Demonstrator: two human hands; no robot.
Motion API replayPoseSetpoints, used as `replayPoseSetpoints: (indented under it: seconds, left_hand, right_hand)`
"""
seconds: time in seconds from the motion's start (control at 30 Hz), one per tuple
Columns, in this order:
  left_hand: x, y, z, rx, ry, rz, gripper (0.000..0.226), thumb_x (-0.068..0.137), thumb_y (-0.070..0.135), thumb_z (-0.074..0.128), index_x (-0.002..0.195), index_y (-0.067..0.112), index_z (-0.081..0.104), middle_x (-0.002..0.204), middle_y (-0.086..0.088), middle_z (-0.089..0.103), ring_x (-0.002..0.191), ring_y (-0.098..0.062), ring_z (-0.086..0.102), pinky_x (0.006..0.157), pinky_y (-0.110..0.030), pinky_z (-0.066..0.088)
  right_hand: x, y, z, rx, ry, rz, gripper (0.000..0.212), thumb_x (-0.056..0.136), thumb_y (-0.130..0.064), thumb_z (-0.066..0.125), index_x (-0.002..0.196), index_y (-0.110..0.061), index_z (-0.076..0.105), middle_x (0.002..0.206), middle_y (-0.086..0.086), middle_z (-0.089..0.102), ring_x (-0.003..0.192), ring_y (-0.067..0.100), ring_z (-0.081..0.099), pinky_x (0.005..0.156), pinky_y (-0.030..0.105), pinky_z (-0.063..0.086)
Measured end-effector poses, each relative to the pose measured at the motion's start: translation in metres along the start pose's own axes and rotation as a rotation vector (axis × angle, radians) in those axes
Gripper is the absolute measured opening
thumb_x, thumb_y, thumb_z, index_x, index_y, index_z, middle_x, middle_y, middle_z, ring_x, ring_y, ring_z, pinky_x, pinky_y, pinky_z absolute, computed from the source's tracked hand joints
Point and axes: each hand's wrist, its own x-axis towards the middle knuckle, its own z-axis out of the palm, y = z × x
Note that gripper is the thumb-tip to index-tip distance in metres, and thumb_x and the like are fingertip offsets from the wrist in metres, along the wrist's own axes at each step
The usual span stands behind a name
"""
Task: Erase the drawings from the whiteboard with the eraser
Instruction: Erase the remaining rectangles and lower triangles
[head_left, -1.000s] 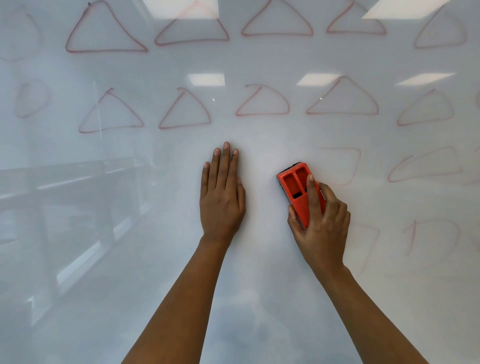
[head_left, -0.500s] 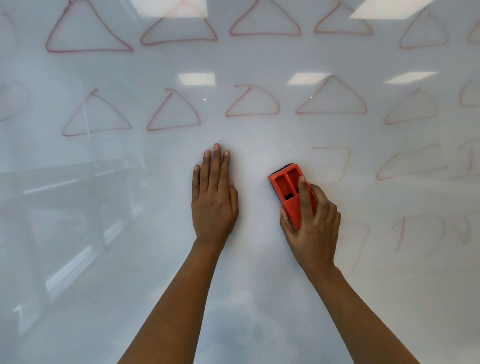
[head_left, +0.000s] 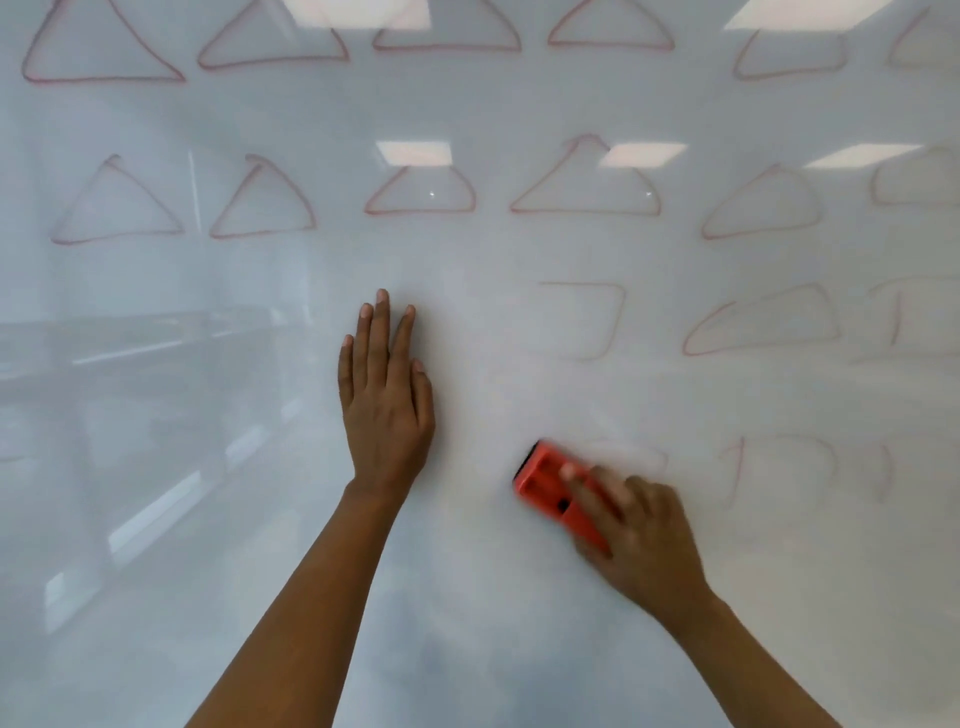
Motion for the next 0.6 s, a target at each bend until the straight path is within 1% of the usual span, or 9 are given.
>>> replayPoseSetpoints:
  seconds: [0.07,0.1,0.17,0.2,0.27,0.4,0.5,0.53,0.6]
  left_hand:
    - [-0.010,0.013,0.005,-0.002,-0.013,0.033,0.049,0.097,0.010,0.034,0.146,0.009,0.038,0.157,-0.009,0.026,0.147,-0.021,0.020,0.120,-0.037,0.015]
    - [-0.015,0.021,0.009,0.000,-0.018,0.037,0.050,0.097,0.010,0.033,0.147,0.009,0.037,0.157,-0.008,0.026,0.147,-0.020,0.020,0.120,-0.037,0.015]
    - [-0.017,0.032,0.016,-0.002,-0.010,0.022,0.050,0.098,0.011,0.031,0.148,0.008,0.034,0.157,-0.008,0.025,0.147,-0.020,0.021,0.121,-0.037,0.015]
    - [-0.018,0.038,0.020,-0.003,-0.007,0.012,0.050,0.098,0.011,0.031,0.148,0.007,0.033,0.157,-0.008,0.025,0.147,-0.020,0.021,0.121,-0.037,0.015]
    - [-0.017,0.045,0.025,-0.011,-0.001,0.003,0.050,0.098,0.011,0.029,0.149,0.006,0.031,0.157,-0.006,0.024,0.147,-0.019,0.021,0.121,-0.038,0.015]
    - [-0.019,0.051,0.032,0.015,-0.003,-0.004,0.049,0.099,0.012,0.027,0.148,0.004,0.033,0.156,-0.008,0.029,0.146,-0.020,0.024,0.120,-0.039,0.018]
    - [-0.020,0.050,0.033,0.042,0.003,0.001,0.049,0.100,0.012,0.027,0.147,0.004,0.033,0.155,-0.009,0.030,0.145,-0.020,0.026,0.120,-0.039,0.019]
    - [-0.020,0.050,0.033,0.047,0.004,0.004,0.049,0.100,0.012,0.027,0.147,0.003,0.033,0.155,-0.010,0.031,0.145,-0.020,0.026,0.120,-0.039,0.019]
    - [-0.021,0.051,0.034,0.057,0.009,0.009,0.049,0.100,0.012,0.027,0.147,0.003,0.034,0.155,-0.010,0.031,0.145,-0.021,0.026,0.120,-0.040,0.020]
  right_hand:
    - [0.017,0.016,-0.004,0.029,0.103,0.332,0.061,0.087,-0.037,0.056,0.142,-0.018,0.036,0.125,0.011,0.043,0.091,0.031,0.051,0.078,0.042,0.041]
    - [0.024,0.021,-0.005,0.051,0.146,0.453,0.062,0.088,-0.037,0.058,0.143,-0.017,0.036,0.126,0.012,0.043,0.093,0.031,0.050,0.080,0.042,0.041]
    - [0.035,0.017,-0.004,0.053,0.205,0.537,0.063,0.089,-0.038,0.059,0.143,-0.017,0.036,0.126,0.011,0.042,0.092,0.032,0.049,0.080,0.043,0.042]
    - [0.035,0.013,-0.002,0.039,0.209,0.510,0.061,0.089,-0.039,0.058,0.143,-0.017,0.037,0.127,0.010,0.042,0.091,0.032,0.049,0.079,0.043,0.042]
    - [0.027,0.001,0.002,0.014,0.183,0.369,0.060,0.089,-0.040,0.054,0.142,-0.018,0.038,0.128,0.008,0.042,0.088,0.031,0.048,0.076,0.043,0.041]
    - [-0.022,-0.022,0.012,0.027,0.062,-0.074,0.065,0.080,-0.038,0.061,0.140,-0.022,0.040,0.128,0.001,0.041,0.086,0.028,0.043,0.074,0.039,0.037]
    - [-0.066,-0.016,0.012,-0.010,-0.067,-0.417,0.066,0.079,-0.036,0.062,0.140,-0.027,0.040,0.128,-0.003,0.043,0.086,0.025,0.044,0.072,0.035,0.046]
    - [-0.074,-0.008,0.010,-0.015,-0.087,-0.474,0.065,0.080,-0.036,0.060,0.140,-0.027,0.039,0.128,-0.005,0.043,0.087,0.024,0.044,0.071,0.035,0.047]
    - [-0.073,0.015,0.004,0.025,-0.061,-0.432,0.060,0.082,-0.036,0.054,0.140,-0.027,0.039,0.126,-0.004,0.044,0.086,0.025,0.045,0.073,0.037,0.041]
